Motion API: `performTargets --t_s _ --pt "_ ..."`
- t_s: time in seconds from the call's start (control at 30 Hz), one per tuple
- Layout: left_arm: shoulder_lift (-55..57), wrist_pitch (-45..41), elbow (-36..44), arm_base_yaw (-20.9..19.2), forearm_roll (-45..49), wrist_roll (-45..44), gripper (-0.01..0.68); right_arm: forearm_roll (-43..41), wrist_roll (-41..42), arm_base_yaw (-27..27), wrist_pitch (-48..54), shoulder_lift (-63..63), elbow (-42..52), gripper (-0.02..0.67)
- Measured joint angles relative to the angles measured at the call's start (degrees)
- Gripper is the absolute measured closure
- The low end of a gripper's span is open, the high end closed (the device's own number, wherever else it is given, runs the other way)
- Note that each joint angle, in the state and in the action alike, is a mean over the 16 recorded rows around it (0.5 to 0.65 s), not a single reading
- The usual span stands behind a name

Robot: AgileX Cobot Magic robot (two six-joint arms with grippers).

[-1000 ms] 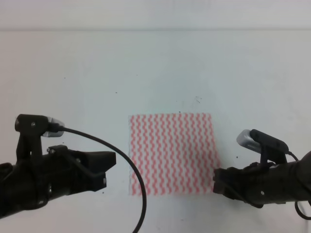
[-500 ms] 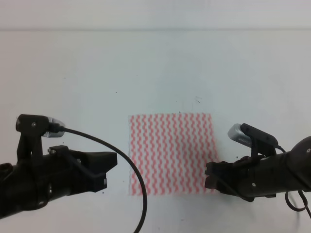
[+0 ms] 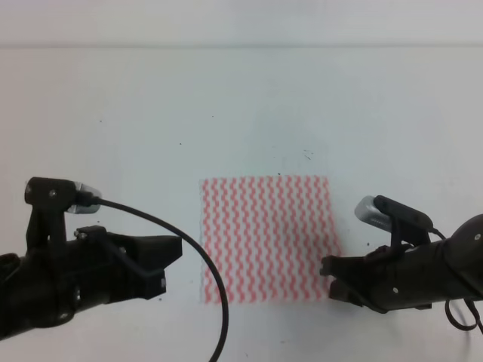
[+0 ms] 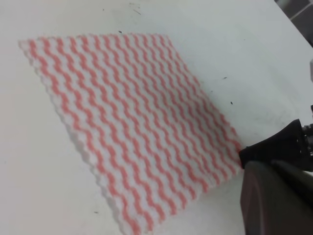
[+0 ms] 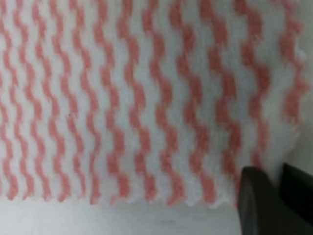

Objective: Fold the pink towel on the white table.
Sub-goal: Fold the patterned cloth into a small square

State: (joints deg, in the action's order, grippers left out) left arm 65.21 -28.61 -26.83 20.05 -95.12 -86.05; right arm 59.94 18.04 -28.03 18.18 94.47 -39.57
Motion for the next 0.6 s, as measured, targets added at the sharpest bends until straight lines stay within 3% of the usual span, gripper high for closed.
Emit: performTargets --t_s 0.3,0.6 --pt "-0.08 -0.07 0.00 0.00 3.04 -4.69 0.676 -0.09 0.12 0.01 0.47 -0.07 -1.12 0.659" --pt "0.61 -0.42 -0.01 0.01 4.25 -16.08 0.676 -0.29 0.50 0.00 0.93 0.07 -4.68 0.665"
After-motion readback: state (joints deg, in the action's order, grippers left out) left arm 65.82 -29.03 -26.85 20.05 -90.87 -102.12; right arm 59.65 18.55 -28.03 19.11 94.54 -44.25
